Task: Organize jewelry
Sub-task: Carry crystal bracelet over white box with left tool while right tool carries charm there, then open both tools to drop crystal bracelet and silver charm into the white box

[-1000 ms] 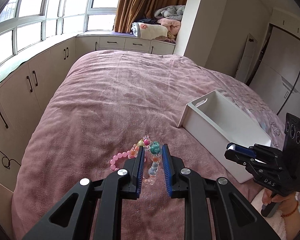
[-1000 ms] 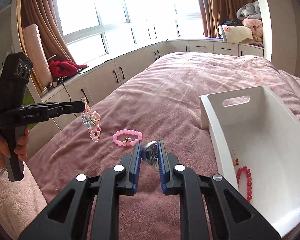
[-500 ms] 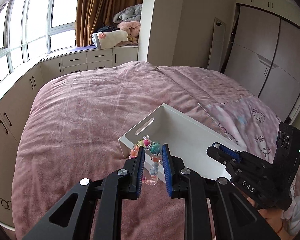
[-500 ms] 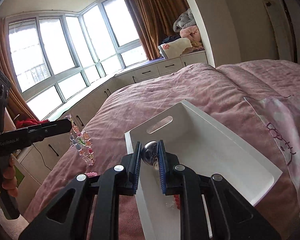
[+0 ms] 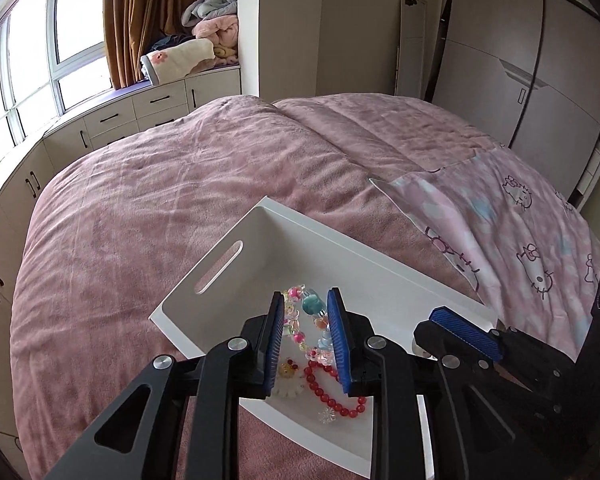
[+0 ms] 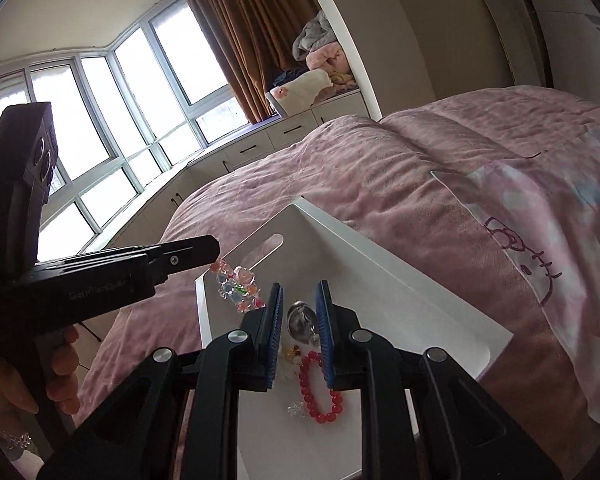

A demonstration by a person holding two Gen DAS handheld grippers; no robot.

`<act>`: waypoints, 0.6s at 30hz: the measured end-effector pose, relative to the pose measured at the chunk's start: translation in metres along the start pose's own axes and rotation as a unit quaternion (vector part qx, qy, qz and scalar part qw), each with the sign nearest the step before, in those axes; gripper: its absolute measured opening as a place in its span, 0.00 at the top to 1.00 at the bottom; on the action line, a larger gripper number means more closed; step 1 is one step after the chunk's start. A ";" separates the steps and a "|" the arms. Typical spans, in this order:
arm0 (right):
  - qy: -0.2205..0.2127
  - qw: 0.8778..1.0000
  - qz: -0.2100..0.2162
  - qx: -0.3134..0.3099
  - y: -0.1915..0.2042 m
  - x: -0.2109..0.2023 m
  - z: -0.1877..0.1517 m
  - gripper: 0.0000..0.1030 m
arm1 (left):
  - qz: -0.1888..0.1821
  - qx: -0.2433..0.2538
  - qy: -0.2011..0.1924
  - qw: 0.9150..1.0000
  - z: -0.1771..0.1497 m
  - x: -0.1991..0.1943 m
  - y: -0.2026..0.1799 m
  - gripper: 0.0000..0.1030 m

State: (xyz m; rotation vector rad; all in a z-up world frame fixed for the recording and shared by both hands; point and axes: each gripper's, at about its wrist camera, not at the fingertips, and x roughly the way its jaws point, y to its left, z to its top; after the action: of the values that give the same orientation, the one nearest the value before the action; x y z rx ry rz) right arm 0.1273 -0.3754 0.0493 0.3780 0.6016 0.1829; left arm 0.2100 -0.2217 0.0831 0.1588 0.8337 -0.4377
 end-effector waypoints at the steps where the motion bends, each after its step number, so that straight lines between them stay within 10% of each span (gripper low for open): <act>1: 0.000 1.000 -0.004 -0.001 0.000 0.000 0.000 0.82 | 0.006 0.001 0.005 1.000 -0.002 0.007 0.001 0.65; 6: -0.012 1.000 -0.011 -0.007 0.002 -0.001 -0.004 0.51 | 0.021 -0.019 0.018 0.999 -0.005 0.021 0.020 0.51; 11: -0.057 0.997 0.041 -0.036 0.021 -0.012 -0.003 0.38 | 0.040 -0.051 -0.041 0.997 -0.013 -0.017 0.050 0.22; 18: -0.084 0.977 0.132 -0.143 0.081 -0.023 -0.019 0.22 | 0.093 -0.100 -0.108 0.985 -0.046 -0.094 0.112 0.09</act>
State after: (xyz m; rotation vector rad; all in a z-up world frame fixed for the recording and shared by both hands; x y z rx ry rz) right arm 0.0934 -0.3019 0.0790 0.1899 0.3490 0.4811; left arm 0.1724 -0.0776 0.1186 0.0018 0.6377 -0.1884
